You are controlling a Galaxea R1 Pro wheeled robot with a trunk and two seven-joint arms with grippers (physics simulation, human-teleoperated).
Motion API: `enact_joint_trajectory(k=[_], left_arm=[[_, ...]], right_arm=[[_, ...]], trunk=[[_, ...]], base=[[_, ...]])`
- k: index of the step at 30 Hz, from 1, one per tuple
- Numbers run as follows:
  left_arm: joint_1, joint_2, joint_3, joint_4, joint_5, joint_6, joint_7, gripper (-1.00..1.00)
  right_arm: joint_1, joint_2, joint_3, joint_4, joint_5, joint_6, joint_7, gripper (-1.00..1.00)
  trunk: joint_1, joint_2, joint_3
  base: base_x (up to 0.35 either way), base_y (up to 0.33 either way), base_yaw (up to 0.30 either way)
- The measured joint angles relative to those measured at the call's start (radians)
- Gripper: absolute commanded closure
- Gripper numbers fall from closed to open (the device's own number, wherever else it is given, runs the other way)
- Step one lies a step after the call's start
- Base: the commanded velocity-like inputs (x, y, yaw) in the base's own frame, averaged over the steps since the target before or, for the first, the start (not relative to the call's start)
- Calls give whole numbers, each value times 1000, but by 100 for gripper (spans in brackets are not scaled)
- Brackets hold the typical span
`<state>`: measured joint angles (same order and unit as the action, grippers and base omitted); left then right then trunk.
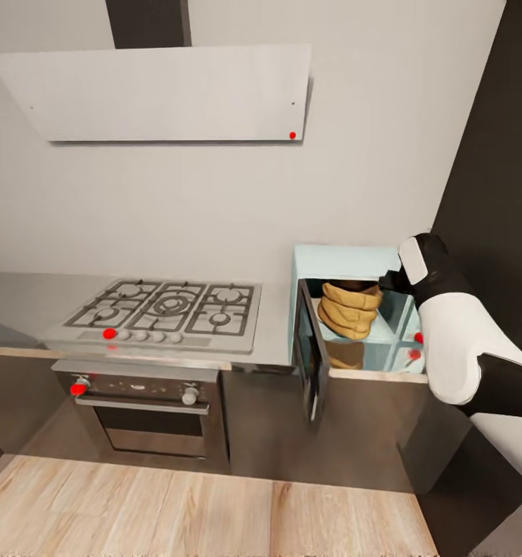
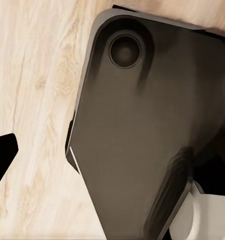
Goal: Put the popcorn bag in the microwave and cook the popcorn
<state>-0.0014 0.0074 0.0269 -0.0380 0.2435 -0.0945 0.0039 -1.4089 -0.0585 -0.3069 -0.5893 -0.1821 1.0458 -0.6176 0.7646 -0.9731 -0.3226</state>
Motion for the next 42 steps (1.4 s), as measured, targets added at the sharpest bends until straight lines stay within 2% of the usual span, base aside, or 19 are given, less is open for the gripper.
enact_joint_trajectory(k=[3,4,5,6,8,10,11,13,15,17,20,23,25,27,31,36,39,42], left_arm=[[0,0,0,0,0,0,-1,-100],[0,0,-1,0,0,0,-1,-100],[0,0,0,0,1,0,-1,-100],[0,0,0,0,1,0,-1,-100],[0,1,0,0,1,0,0,-100],[0,2,0,0,2,0,0,-100],[0,2,0,0,2,0,0,-100],[0,2,0,0,2,0,0,-100],[0,2,0,0,2,0,0,-100],[0,2,0,0,2,0,0,-100],[0,2,0,0,3,0,0,-100],[0,2,0,0,3,0,0,-100],[0,2,0,0,3,0,0,-100],[0,2,0,0,3,0,1,-100],[0,2,0,0,3,0,1,-100],[0,2,0,0,3,0,1,-100],[0,2,0,0,3,0,1,-100],[0,2,0,0,3,0,1,-100]], right_arm=[[115,1,7,-74,1,0,33,-100],[164,4,31,-115,0,0,51,-100],[217,5,72,-160,-2,-1,80,-100],[282,5,130,-231,-3,-1,139,-100],[391,2,183,-381,-2,-1,252,-100],[455,4,193,-441,-2,-1,304,-100],[481,6,196,-458,-3,-2,355,-100],[492,4,196,-465,-1,-2,426,-100],[498,1,196,-466,3,-2,527,-100],[499,2,197,-460,0,-2,563,-100],[509,4,197,-440,4,-19,577,-100],[571,7,199,-432,9,-216,584,-100],[637,4,200,-431,13,-424,588,-100],[662,1,200,-430,27,-564,589,-100],[668,7,199,-428,55,-629,589,-100],[684,14,200,-416,61,-818,589,-100],[688,14,201,-392,63,-846,603,-100],[688,12,202,-386,68,-851,645,-100]], trunk=[[0,0,0],[0,0,0],[0,0,0],[0,0,0],[0,0,0],[0,0,0],[0,0,0],[0,0,0],[0,0,0],[0,0,0],[0,0,0],[0,0,0],[0,0,0],[0,0,0],[0,0,0],[0,0,0],[0,0,0],[0,0,0]], base=[[-45,0,0],[-10,0,0],[-4,0,0],[-2,0,0],[0,0,0],[0,0,0],[0,0,0],[0,0,0],[0,0,0],[0,0,0],[0,0,0],[0,0,0],[0,0,0],[0,0,0],[0,0,0],[0,0,0],[0,0,0],[0,0,0]])
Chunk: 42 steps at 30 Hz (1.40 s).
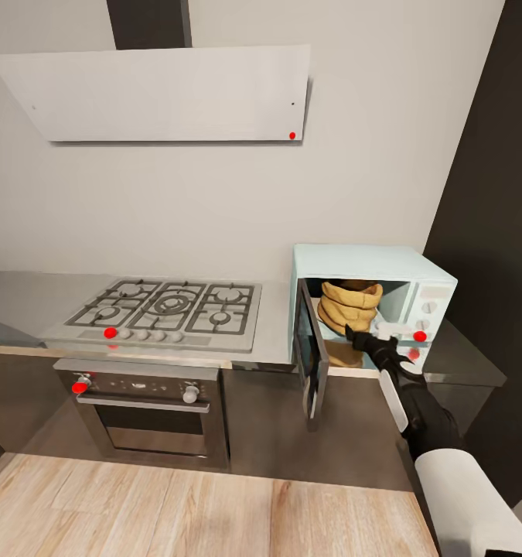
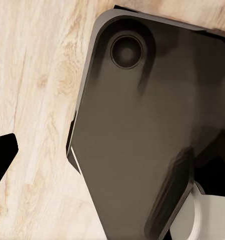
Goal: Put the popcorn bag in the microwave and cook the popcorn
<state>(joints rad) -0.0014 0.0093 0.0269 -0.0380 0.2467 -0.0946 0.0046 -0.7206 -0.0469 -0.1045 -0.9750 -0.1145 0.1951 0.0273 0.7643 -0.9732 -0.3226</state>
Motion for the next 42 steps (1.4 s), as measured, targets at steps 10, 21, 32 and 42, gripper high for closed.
enact_joint_trajectory(k=[10,21,32,42], left_arm=[[0,0,0,0,0,0,0,-100],[0,0,0,0,0,0,0,-100],[0,-1,1,-1,1,0,1,-100],[0,0,0,-1,1,0,1,-100]], right_arm=[[0,2,-1,11,52,-1,9,-100],[0,-15,-4,60,55,-76,121,-100],[0,-38,-4,94,58,-125,161,-100],[0,-36,-2,94,58,-125,160,-100]], trunk=[[0,0,0],[0,0,0],[0,0,0],[0,0,0]], base=[[178,0,0],[111,0,0],[21,-10,0],[194,-146,0]])
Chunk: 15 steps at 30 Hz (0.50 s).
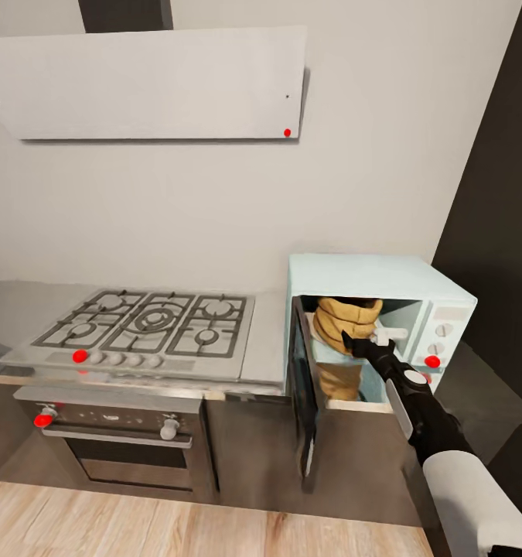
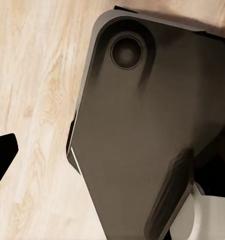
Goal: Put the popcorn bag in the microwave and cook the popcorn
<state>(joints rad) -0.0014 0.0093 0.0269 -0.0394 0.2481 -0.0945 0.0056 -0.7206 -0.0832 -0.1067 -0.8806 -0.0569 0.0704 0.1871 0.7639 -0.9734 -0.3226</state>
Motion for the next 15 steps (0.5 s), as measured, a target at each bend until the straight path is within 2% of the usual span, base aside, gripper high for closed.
enact_joint_trajectory(k=[9,15], left_arm=[[0,0,0,0,0,0,0,-100],[0,1,0,0,-1,0,-1,-100]], right_arm=[[0,1,3,0,0,0,1,-100],[0,5,3,-5,-1,0,6,-100]], trunk=[[0,0,0],[0,0,0]], base=[[194,-142,0],[24,-17,0]])
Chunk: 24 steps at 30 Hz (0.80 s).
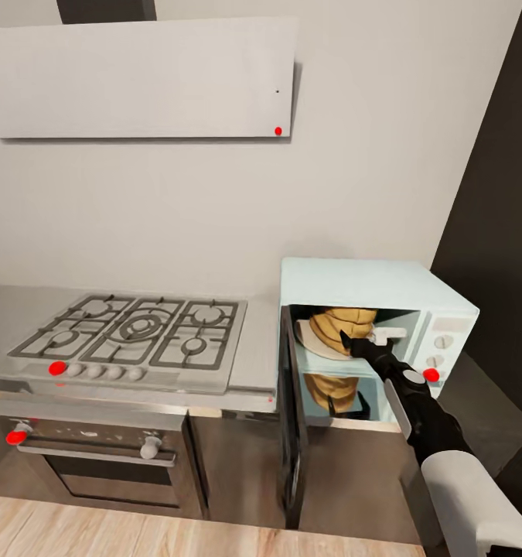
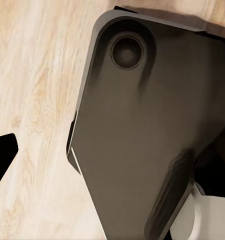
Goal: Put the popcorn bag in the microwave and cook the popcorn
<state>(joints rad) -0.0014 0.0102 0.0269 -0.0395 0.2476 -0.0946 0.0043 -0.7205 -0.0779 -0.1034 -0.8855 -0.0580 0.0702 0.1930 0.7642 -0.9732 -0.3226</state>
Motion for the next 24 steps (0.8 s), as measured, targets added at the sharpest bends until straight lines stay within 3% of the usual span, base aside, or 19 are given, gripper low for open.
enact_joint_trajectory(k=[5,11,24], left_arm=[[0,-1,1,0,1,0,1,-100],[0,-1,1,0,1,0,1,-100],[0,-2,1,0,1,0,1,-100]], right_arm=[[0,1,0,-28,4,8,9,-100],[0,8,0,-59,40,40,8,-100],[0,10,0,-63,41,74,7,-100]], trunk=[[1,0,0],[1,0,0],[1,0,0]], base=[[-303,0,0],[-317,0,0],[-317,0,0]])
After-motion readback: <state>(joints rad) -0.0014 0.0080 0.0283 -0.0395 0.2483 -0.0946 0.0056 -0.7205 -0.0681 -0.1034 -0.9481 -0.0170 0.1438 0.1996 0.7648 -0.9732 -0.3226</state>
